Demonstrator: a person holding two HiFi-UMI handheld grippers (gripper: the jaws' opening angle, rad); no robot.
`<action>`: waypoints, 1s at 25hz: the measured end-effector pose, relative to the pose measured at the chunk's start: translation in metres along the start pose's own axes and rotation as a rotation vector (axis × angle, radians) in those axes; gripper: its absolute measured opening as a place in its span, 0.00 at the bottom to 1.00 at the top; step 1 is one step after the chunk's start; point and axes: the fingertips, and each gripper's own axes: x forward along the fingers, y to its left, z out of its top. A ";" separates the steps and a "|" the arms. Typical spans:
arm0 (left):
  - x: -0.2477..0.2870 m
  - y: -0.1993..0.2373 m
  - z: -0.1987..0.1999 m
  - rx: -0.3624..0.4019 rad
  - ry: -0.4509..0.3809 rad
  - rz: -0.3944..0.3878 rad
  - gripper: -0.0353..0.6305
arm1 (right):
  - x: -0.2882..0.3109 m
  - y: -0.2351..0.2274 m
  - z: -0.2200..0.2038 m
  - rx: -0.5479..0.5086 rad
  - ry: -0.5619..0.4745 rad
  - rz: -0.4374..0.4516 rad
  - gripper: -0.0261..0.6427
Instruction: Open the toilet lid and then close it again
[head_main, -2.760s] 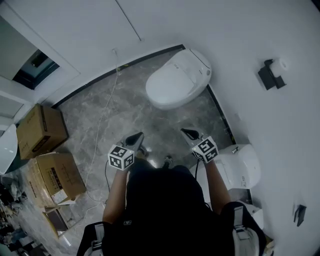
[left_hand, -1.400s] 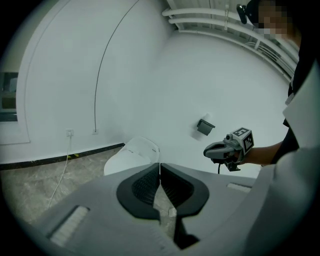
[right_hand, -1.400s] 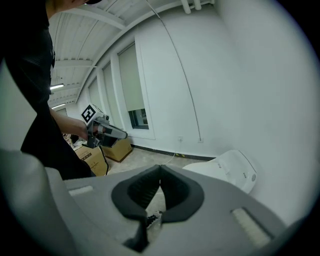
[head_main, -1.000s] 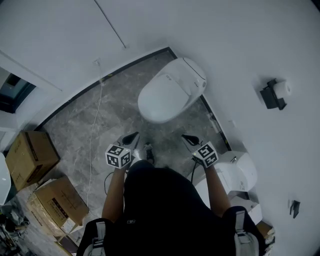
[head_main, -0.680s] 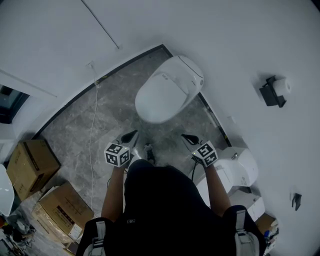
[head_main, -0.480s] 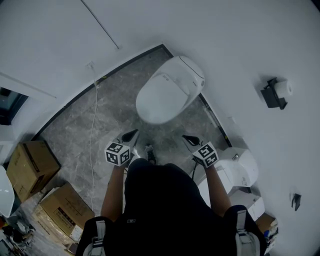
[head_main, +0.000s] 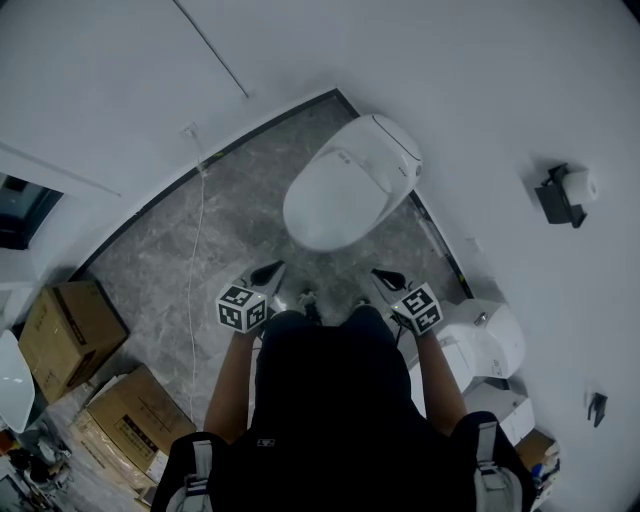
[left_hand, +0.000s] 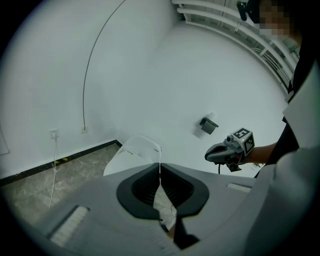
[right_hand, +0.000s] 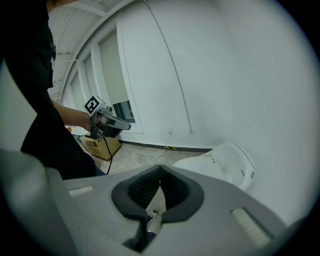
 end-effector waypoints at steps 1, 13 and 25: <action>0.001 0.000 0.000 0.000 0.004 -0.002 0.07 | 0.000 -0.001 0.000 0.001 0.000 -0.001 0.04; 0.022 0.004 -0.002 -0.033 0.002 0.039 0.07 | 0.010 -0.021 -0.018 0.011 0.041 0.052 0.04; 0.082 0.034 -0.012 -0.154 0.011 0.095 0.07 | 0.025 -0.070 -0.019 -0.017 0.124 0.146 0.04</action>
